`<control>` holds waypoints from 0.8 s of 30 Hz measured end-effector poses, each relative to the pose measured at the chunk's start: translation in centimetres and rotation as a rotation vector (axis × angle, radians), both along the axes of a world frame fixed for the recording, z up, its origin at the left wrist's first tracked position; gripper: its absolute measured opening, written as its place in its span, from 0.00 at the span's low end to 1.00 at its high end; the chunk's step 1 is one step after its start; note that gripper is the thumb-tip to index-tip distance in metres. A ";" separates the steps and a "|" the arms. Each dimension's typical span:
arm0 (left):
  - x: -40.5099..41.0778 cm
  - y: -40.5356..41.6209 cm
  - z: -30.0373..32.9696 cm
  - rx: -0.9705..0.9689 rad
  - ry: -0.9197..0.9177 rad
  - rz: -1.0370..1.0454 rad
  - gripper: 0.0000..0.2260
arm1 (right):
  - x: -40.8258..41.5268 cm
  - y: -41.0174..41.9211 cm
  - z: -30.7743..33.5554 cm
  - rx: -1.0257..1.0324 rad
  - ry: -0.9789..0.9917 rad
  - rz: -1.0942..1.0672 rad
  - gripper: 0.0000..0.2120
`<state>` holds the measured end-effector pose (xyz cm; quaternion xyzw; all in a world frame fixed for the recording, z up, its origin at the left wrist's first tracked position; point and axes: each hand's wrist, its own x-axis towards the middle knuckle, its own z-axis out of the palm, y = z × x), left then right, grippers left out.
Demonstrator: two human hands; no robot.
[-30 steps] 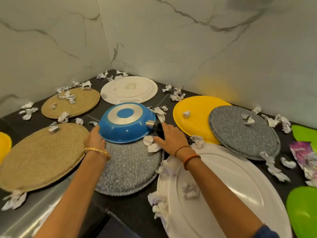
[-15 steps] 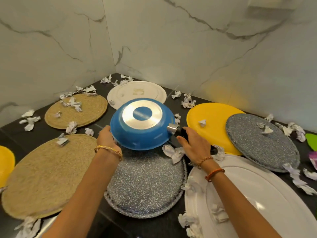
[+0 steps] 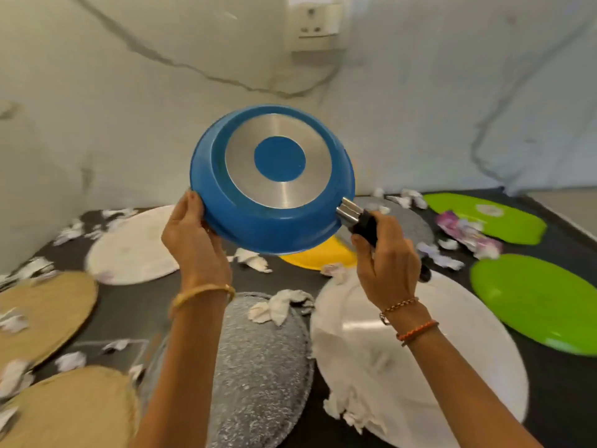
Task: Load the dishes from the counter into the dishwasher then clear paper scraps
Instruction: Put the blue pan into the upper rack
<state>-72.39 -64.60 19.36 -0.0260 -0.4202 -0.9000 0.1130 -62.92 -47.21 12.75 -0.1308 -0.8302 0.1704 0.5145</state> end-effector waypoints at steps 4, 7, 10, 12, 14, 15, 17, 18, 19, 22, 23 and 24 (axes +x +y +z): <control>4.4 8.2 -1.5 -0.049 -0.017 -0.180 0.11 | 9.5 4.2 -0.8 -0.018 -0.047 -0.250 0.14; 11.1 14.1 -2.5 -0.102 -0.048 -0.319 0.12 | 18.4 6.5 -1.5 -0.034 -0.100 -0.510 0.16; 18.9 18.5 -3.5 -0.145 -0.020 -0.529 0.11 | 27.1 7.6 -2.8 -0.070 -0.112 -0.712 0.21; 24.1 21.1 -4.2 -0.151 0.017 -0.672 0.11 | 33.1 8.2 -4.0 -0.125 -0.123 -0.834 0.29; 29.2 23.3 -4.7 -0.158 0.081 -0.763 0.11 | 38.6 8.5 -4.8 -0.154 -0.108 -0.921 0.31; 32.4 24.4 -5.0 -0.160 0.117 -0.801 0.11 | 41.9 8.7 -5.2 -0.156 -0.114 -0.976 0.28; 39.2 26.3 -5.5 -0.130 0.141 -0.875 0.11 | 48.2 8.8 -5.7 -0.159 -0.124 -1.097 0.22; 42.7 27.2 -5.9 -0.119 0.134 -0.917 0.11 | 51.4 8.9 -5.8 -0.174 -0.118 -1.144 0.22; 45.5 27.8 -6.2 -0.118 0.125 -0.955 0.11 | 54.1 8.8 -6.0 -0.196 -0.104 -1.172 0.22; 54.2 30.0 -7.3 -0.149 0.094 -1.093 0.10 | 62.1 8.8 -6.8 -0.269 -0.075 -1.268 0.23; 56.4 30.7 -7.6 -0.187 0.104 -1.143 0.09 | 64.2 9.1 -7.0 -0.310 -0.065 -1.292 0.24; 57.8 31.3 -7.8 -0.241 0.123 -1.191 0.08 | 65.6 9.3 -7.2 -0.352 -0.050 -1.315 0.25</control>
